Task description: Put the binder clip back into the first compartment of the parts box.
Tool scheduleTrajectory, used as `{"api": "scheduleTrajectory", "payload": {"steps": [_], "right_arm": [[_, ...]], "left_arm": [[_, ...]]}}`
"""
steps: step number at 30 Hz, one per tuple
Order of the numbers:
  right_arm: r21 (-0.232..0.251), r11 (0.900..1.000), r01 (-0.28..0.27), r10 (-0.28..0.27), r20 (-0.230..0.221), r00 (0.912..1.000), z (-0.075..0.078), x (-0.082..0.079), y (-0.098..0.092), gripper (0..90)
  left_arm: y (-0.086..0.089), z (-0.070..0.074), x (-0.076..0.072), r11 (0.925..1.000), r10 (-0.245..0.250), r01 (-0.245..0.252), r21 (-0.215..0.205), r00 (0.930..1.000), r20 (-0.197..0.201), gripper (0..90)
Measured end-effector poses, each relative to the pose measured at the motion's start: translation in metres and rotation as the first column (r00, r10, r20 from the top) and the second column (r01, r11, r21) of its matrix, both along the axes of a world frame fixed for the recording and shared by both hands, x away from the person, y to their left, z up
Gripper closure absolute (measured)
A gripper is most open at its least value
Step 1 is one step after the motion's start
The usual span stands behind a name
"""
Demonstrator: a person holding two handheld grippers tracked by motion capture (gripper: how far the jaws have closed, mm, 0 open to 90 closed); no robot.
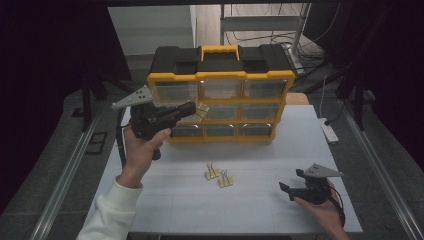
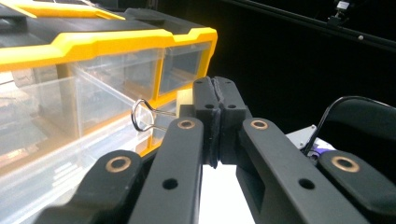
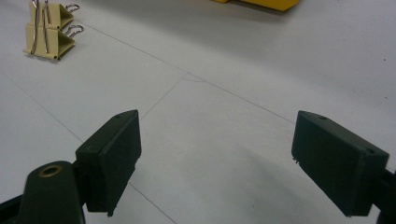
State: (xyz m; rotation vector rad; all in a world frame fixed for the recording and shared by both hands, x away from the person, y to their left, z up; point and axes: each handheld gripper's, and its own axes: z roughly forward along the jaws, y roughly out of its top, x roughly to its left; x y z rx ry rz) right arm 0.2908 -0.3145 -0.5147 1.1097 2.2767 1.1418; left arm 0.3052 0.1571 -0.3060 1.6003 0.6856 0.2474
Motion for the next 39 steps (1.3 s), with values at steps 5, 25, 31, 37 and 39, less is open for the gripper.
{"api": "scheduleTrajectory", "payload": {"steps": [5,25,31,37,39], "right_arm": [[0.000,1.000,-0.001,0.001,0.000,1.0000,0.000,0.000,0.000,16.0],[0.011,1.000,0.008,-0.008,0.002,1.0000,0.001,0.000,-0.001,16.0],[0.007,1.000,0.008,-0.008,0.001,1.0000,0.001,0.000,-0.001,16.0],[0.008,1.000,0.006,-0.006,-0.002,1.0000,0.000,0.000,-0.002,16.0],[0.005,1.000,0.006,-0.006,-0.003,1.0000,0.000,0.000,-0.001,16.0]], "left_arm": [[0.001,0.007,0.003,1.0000,0.008,-0.008,-0.002,0.9999,0.008,89.1],[0.019,0.029,0.025,0.9959,0.090,-0.090,-0.008,0.9958,0.013,89.1],[0.027,0.028,0.034,0.9917,0.129,-0.129,-0.002,0.9917,-0.003,89.1],[0.034,0.020,0.040,0.9860,0.166,-0.166,0.020,0.9860,-0.018,89.1],[0.036,0.017,0.042,0.9840,0.176,-0.175,0.034,0.9842,-0.023,89.0]]}}
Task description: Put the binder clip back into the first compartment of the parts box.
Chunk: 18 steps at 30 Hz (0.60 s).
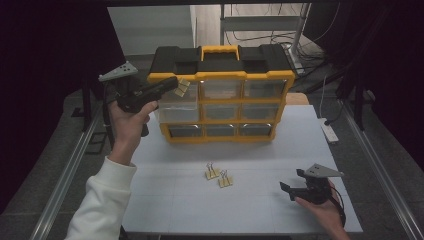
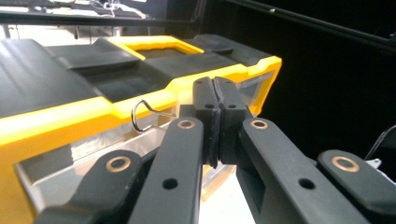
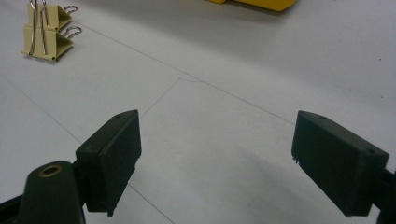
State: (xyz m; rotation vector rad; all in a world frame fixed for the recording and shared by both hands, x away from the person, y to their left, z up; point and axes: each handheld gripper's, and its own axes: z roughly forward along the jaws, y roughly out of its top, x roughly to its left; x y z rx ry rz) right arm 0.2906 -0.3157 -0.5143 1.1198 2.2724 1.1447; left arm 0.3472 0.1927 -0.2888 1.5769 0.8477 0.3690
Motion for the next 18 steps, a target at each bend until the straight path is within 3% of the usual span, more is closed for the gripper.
{"api": "scheduleTrajectory", "payload": {"steps": [13,18], "right_arm": [[-0.001,1.000,-0.002,0.002,0.002,1.0000,-0.0003,0.0000,0.0005,16.1],[-0.001,1.000,-0.002,0.002,0.001,1.0000,-0.0004,-0.0001,0.0006,16.0]], "left_arm": [[-0.0031,-0.0103,0.0050,0.9992,0.010,-0.009,0.040,0.9996,-0.025,88.7],[-0.0051,-0.0106,0.0049,0.9983,0.014,-0.013,0.057,0.9997,-0.018,87.5]]}}
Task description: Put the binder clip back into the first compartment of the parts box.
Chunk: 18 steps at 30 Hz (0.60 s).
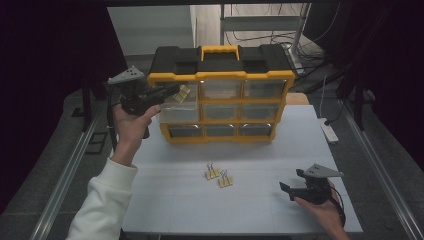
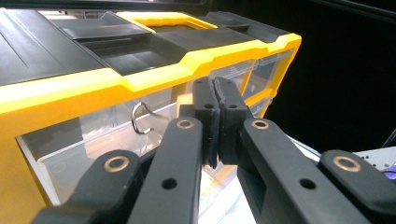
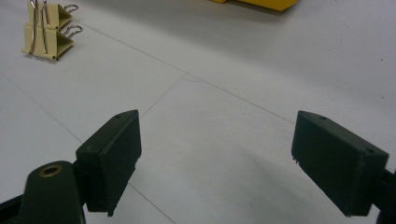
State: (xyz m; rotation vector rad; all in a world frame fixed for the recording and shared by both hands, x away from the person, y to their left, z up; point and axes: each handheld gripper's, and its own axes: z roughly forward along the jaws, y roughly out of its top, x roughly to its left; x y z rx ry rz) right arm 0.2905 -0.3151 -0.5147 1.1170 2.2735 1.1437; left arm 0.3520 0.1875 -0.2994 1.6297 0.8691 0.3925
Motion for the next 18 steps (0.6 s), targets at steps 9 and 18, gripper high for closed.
{"api": "scheduleTrajectory", "payload": {"steps": [9,18], "right_arm": [[0.001,1.000,0.002,-0.002,-0.001,1.0000,0.000,0.000,-0.001,16.0],[0.000,1.000,0.004,-0.004,0.003,1.0000,0.001,0.000,-0.001,16.1]], "left_arm": [[-0.005,0.006,-0.015,0.9990,-0.044,0.045,-0.004,0.9969,0.065,35.7],[-0.009,0.000,-0.055,0.9826,-0.185,0.186,-0.005,0.9800,0.074,29.7]]}}
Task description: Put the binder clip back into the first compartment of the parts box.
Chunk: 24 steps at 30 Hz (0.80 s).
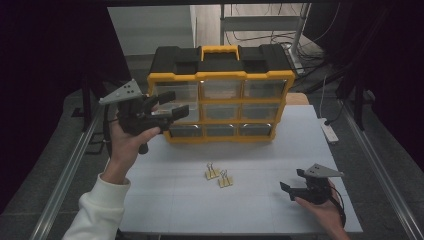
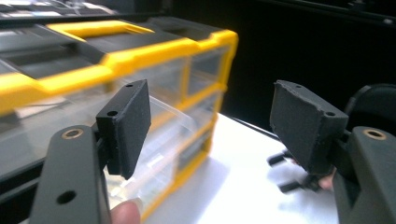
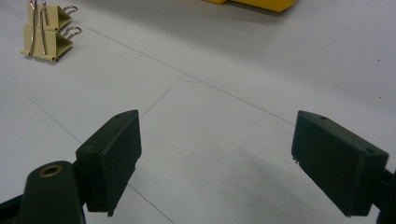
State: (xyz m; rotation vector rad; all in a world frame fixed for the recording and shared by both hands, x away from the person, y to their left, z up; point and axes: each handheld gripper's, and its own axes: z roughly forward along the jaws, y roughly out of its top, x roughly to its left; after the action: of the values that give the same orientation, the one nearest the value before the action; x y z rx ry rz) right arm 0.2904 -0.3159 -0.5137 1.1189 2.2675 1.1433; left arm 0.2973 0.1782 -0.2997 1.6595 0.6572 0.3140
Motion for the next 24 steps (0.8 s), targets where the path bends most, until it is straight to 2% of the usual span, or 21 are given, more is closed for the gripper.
{"api": "scheduleTrajectory", "payload": {"steps": [9,13,15,16,17,18,19,22,24], "right_arm": [[0.001,1.000,-0.003,0.003,-0.001,1.0000,0.000,0.000,0.001,16.0],[0.002,1.000,-0.002,0.002,-0.005,1.0000,0.000,0.000,0.001,16.0],[0.000,1.000,-0.003,0.003,-0.005,1.0000,0.000,0.000,0.001,16.0],[0.001,1.000,-0.003,0.003,-0.005,1.0000,0.000,0.000,0.001,16.0],[0.001,1.000,-0.002,0.002,-0.004,1.0000,0.000,0.000,0.001,16.0],[0.000,1.000,-0.003,0.003,-0.001,1.0000,0.000,0.000,0.001,16.0],[0.000,1.000,-0.002,0.002,-0.001,1.0000,0.000,0.000,0.001,16.0],[0.000,1.000,-0.003,0.003,0.000,1.0000,0.000,0.000,0.001,16.0],[0.000,1.000,-0.002,0.002,-0.001,1.0000,0.000,0.000,0.001,16.0]], "left_arm": [[-0.006,-0.025,-0.020,0.9981,-0.055,0.057,0.024,0.9970,-0.054,28.3],[-0.013,-0.040,-0.023,0.9957,-0.065,0.070,0.062,0.9951,-0.075,28.3],[-0.018,-0.050,-0.023,0.9932,-0.070,0.078,0.087,0.9935,-0.090,28.3],[-0.018,-0.050,-0.023,0.9932,-0.070,0.078,0.087,0.9935,-0.090,28.3],[-0.022,-0.059,-0.022,0.9900,-0.071,0.084,0.114,0.9918,-0.106,28.2],[-0.022,-0.059,-0.022,0.9900,-0.071,0.084,0.114,0.9918,-0.106,28.2],[-0.026,-0.069,-0.019,0.9877,-0.073,0.089,0.128,0.9892,-0.127,28.2],[-0.031,-0.083,-0.014,0.9854,-0.064,0.088,0.146,0.9847,-0.162,28.1],[-0.035,-0.093,-0.010,0.9801,-0.046,0.079,0.182,0.9829,-0.178,28.1]]}}
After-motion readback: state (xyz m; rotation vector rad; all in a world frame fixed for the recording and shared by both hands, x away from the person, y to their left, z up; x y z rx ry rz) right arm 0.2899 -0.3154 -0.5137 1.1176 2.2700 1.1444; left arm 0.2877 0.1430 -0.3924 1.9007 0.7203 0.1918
